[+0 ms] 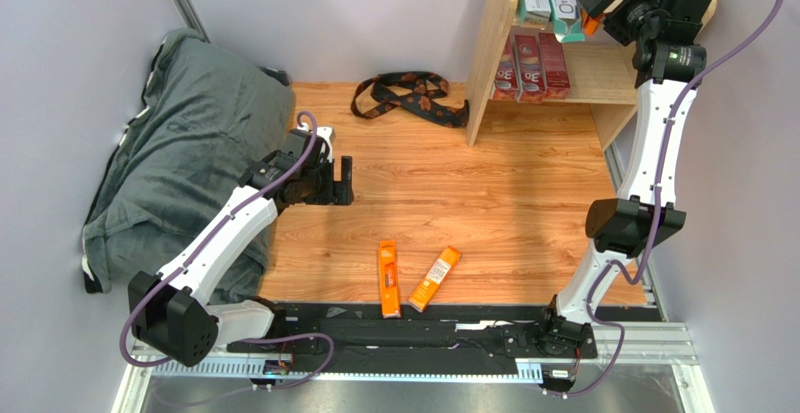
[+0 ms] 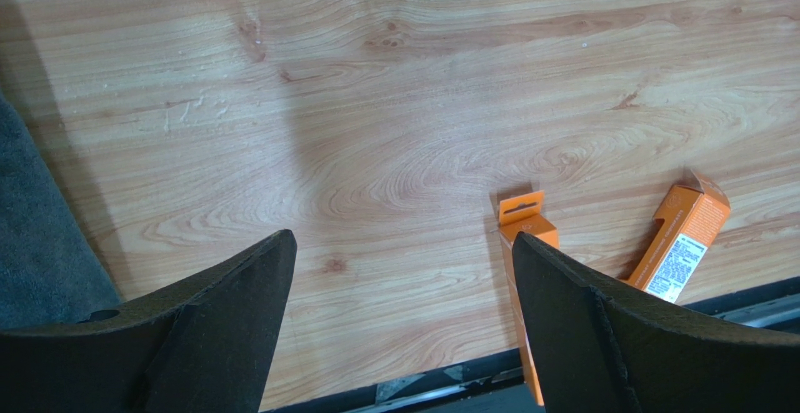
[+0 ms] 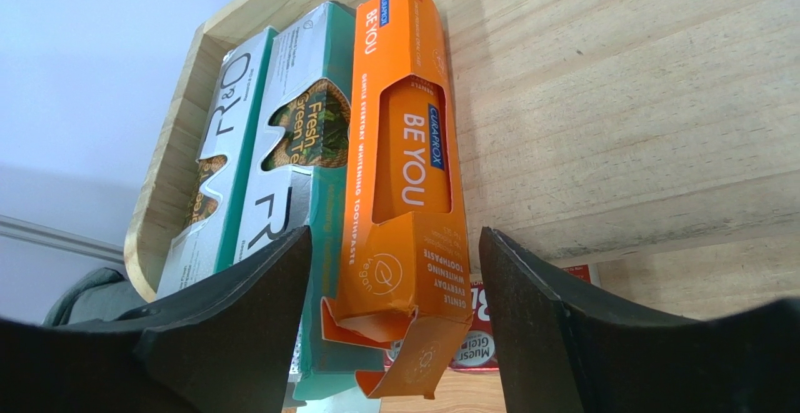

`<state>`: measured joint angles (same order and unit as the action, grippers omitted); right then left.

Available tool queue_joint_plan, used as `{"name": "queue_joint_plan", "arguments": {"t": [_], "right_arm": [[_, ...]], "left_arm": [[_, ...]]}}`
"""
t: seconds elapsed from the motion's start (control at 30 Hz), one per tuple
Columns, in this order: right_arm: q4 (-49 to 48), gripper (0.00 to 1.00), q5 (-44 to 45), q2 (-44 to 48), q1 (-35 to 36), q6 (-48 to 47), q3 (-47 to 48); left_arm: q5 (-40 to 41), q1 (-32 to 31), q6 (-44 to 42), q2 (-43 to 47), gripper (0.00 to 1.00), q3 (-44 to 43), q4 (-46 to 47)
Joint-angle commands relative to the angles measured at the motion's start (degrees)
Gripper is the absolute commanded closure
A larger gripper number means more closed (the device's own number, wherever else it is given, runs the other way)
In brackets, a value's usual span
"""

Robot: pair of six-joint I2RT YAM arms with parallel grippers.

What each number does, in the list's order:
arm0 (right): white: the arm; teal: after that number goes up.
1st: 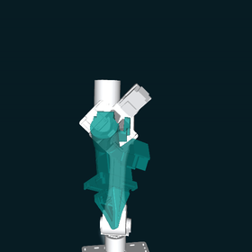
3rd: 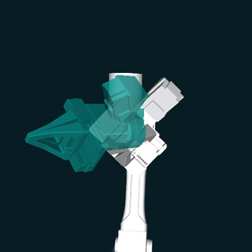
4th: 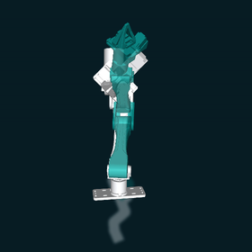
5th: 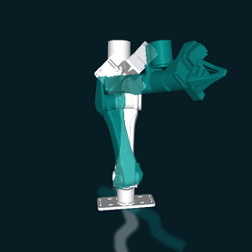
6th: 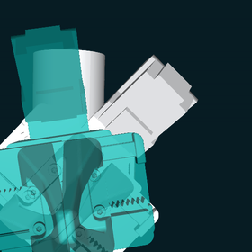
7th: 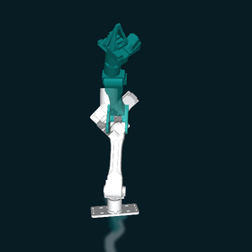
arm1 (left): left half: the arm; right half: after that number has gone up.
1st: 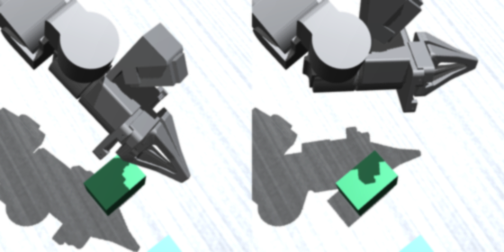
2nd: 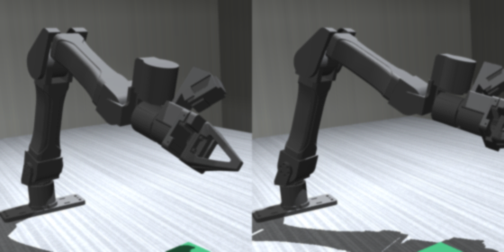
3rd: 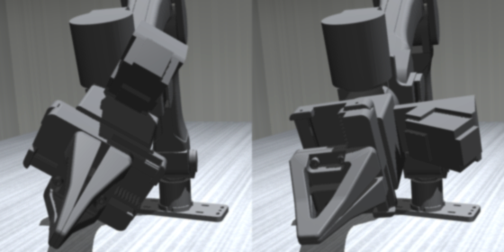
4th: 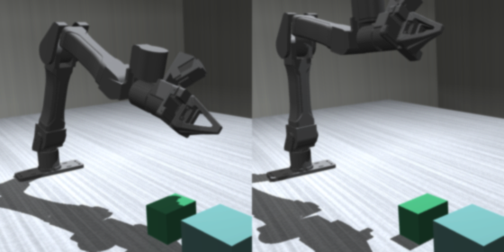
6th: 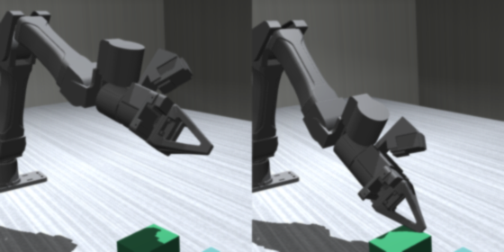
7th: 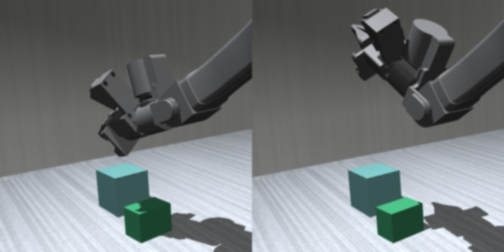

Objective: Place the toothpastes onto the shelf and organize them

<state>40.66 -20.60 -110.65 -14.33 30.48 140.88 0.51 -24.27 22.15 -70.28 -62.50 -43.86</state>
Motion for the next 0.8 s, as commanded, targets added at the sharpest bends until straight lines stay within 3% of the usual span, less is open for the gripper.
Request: {"name": "queue_joint_plan", "arguments": {"t": [0.0, 0.2, 0.3, 0.43, 0.57, 0.77], "right_arm": [[-4.54, 0.28, 2.58, 5.26, 0.00, 1.16, -0.51], [-8.58, 0.16, 7.59, 13.86, -0.09, 0.72, -7.45], [-9.11, 0.15, 8.47, 18.60, -0.09, 0.90, -10.79], [-11.56, 0.15, 7.33, 27.99, 0.00, 2.12, -21.49], [-14.03, 0.16, 6.01, 40.14, 0.35, 3.18, -40.27], [-10.61, 0.16, 4.78, 55.77, 4.38, 2.31, -54.90]], "left_arm": [[-1.47, 0.19, -1.06, 0.06, 0.05, 0.36, 1.67], [-3.67, 0.19, -1.41, 0.85, 0.04, 0.45, 2.46], [-5.25, -0.07, -1.06, 1.46, 0.04, 0.89, 2.72], [-8.07, -1.47, 0.34, 2.78, 0.04, 3.17, 3.34], [-8.25, -5.25, 2.45, 3.75, 0.04, 5.45, 3.25], [-8.77, -11.84, 7.37, 6.47, 0.04, 9.14, 3.25]]}}
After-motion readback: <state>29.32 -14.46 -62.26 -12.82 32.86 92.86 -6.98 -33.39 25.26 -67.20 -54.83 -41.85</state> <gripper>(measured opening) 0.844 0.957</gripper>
